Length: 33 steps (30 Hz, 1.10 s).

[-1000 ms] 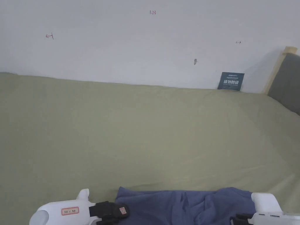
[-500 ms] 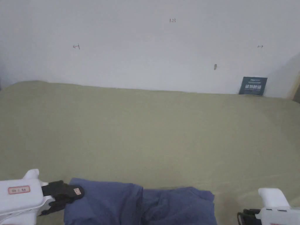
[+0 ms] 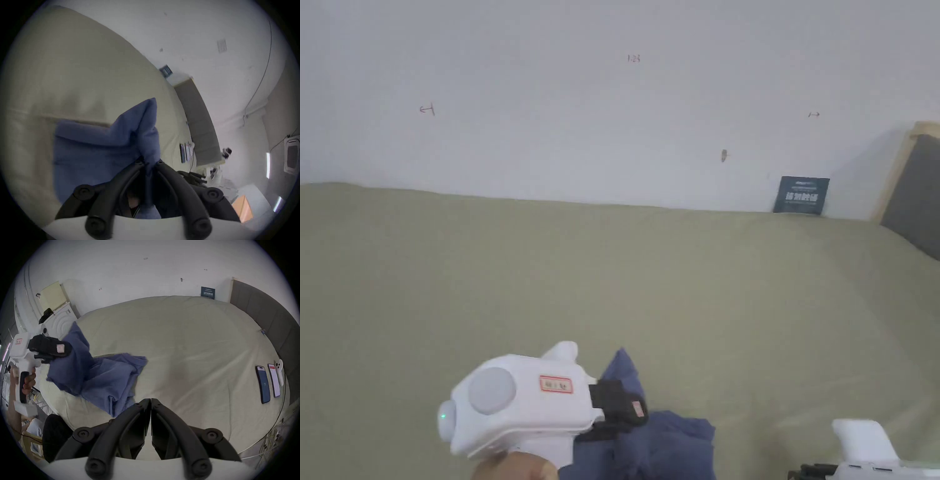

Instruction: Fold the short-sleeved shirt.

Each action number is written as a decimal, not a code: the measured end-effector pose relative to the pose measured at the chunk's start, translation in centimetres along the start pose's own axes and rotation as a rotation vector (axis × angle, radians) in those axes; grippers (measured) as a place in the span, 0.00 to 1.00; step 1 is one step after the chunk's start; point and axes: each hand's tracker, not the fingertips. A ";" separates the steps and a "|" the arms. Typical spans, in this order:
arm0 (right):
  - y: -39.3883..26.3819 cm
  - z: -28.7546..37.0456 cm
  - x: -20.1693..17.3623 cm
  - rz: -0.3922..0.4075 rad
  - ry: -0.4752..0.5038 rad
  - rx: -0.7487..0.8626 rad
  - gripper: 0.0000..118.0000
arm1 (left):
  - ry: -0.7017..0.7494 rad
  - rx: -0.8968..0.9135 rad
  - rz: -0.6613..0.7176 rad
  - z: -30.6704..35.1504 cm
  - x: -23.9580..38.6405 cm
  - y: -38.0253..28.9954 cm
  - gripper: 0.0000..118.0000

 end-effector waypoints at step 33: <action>0.6 0.1 -0.5 -0.015 0.004 0.043 0.06 | -0.075 -0.132 -0.019 -10.2 -4.6 -10.3 0.00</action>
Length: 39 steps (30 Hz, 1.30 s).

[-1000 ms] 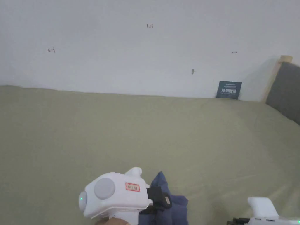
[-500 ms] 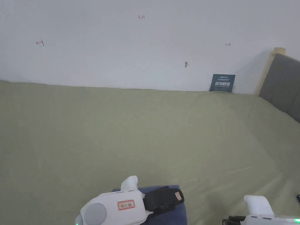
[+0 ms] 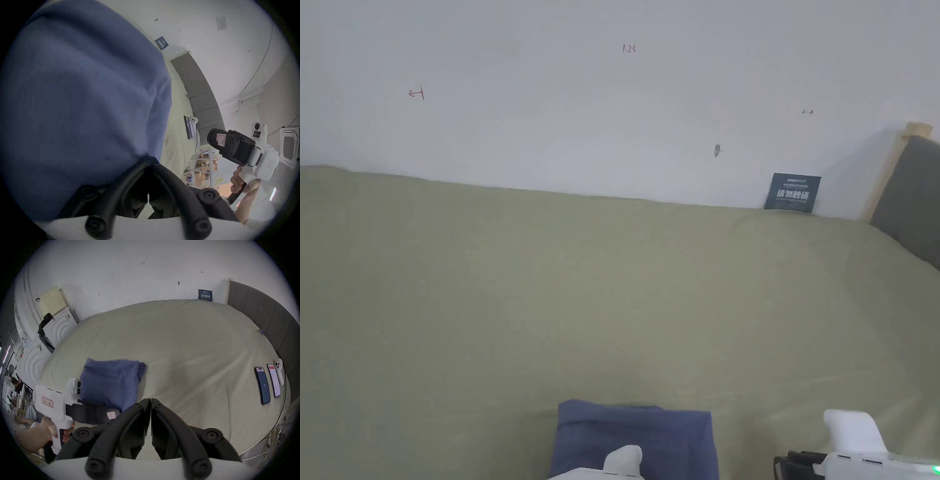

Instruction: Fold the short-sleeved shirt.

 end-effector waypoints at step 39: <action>1.8 -13.6 -6.1 -0.038 0.167 -0.258 0.06 | -0.301 0.110 0.218 12.4 -14.3 8.6 0.84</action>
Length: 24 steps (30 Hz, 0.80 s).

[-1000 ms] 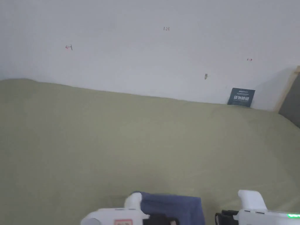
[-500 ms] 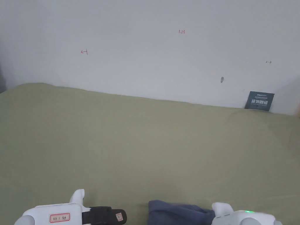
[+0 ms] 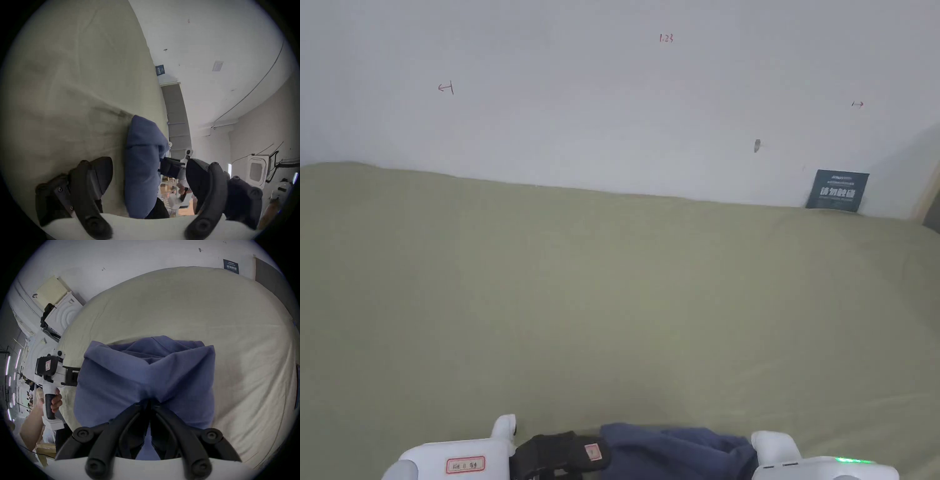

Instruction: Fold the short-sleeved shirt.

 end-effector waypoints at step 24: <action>1.1 0.3 -9.0 0.072 -0.096 0.129 0.06 | 0.095 -0.052 -0.068 2.7 0.9 2.0 0.19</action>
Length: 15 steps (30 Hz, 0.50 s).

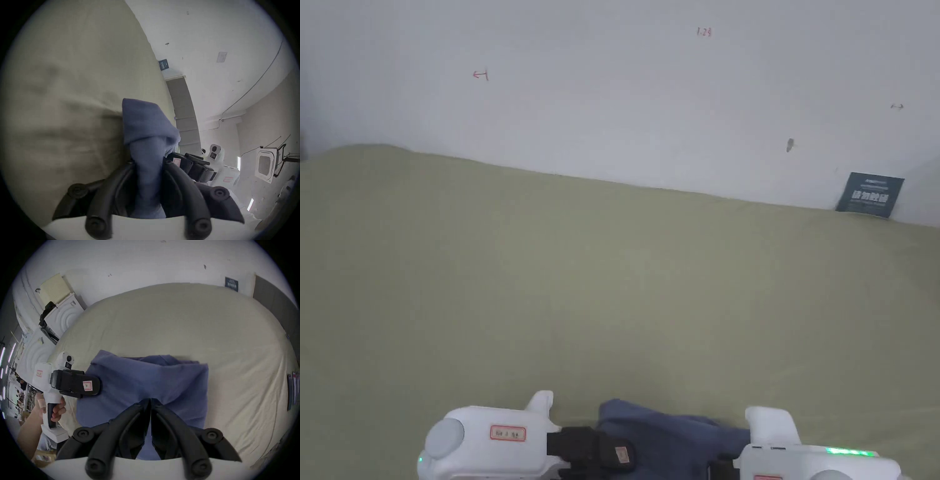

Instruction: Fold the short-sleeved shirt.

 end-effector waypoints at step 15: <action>6.0 -8.8 -29.9 0.257 0.118 0.316 0.06 | 0.313 0.113 -0.122 30.4 -3.6 8.8 0.19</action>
